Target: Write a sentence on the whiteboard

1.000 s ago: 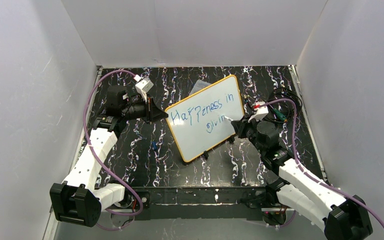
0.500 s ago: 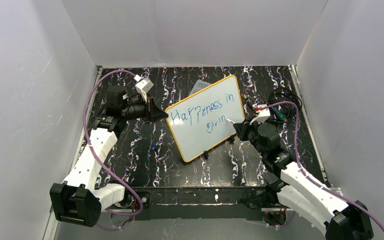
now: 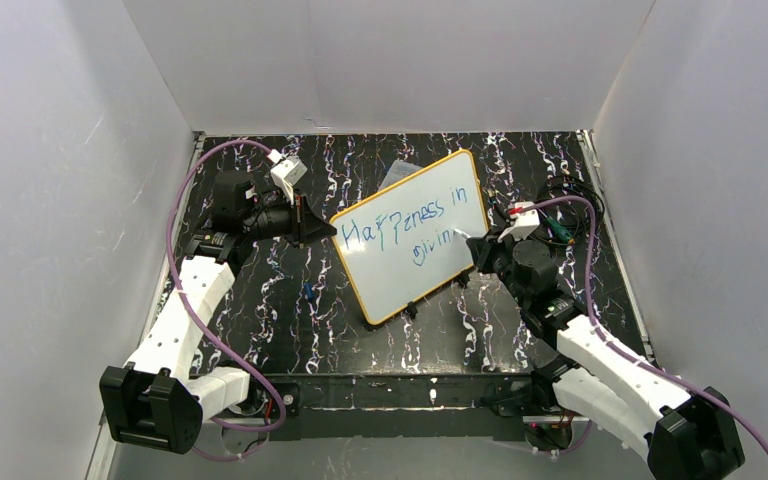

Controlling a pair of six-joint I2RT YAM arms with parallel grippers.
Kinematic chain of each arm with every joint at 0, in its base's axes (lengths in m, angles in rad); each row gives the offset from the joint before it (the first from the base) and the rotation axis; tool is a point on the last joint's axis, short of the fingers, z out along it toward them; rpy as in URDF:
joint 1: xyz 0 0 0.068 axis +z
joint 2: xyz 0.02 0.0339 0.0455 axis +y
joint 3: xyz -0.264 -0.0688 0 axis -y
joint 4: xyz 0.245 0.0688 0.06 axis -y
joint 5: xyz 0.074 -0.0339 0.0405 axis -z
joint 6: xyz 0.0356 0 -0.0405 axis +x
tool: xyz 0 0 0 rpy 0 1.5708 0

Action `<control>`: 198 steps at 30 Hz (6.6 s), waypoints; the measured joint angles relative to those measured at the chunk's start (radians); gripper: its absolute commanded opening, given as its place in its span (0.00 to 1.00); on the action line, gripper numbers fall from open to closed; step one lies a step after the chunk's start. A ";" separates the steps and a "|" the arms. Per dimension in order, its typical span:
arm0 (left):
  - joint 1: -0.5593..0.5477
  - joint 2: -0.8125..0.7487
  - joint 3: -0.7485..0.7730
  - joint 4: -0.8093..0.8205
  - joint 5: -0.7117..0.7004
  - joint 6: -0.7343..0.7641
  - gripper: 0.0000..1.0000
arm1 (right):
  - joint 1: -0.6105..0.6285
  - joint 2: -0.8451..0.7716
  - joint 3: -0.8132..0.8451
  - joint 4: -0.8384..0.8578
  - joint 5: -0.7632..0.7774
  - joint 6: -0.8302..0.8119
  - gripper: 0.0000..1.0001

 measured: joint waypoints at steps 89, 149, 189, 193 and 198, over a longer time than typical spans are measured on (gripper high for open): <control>0.000 0.000 0.000 0.000 0.003 -0.005 0.00 | -0.004 -0.065 -0.011 -0.097 -0.081 0.119 0.01; 0.000 0.000 0.000 0.000 0.005 -0.005 0.00 | -0.004 -0.011 0.000 -0.042 -0.012 0.085 0.01; 0.000 0.000 0.000 -0.003 0.003 -0.006 0.00 | -0.005 0.048 0.028 0.012 -0.004 0.080 0.01; 0.000 0.000 0.000 -0.003 0.003 -0.006 0.00 | -0.005 0.047 0.028 0.012 -0.005 0.081 0.01; 0.000 0.000 0.000 -0.003 0.004 -0.006 0.00 | -0.005 0.043 0.028 0.024 -0.010 0.085 0.01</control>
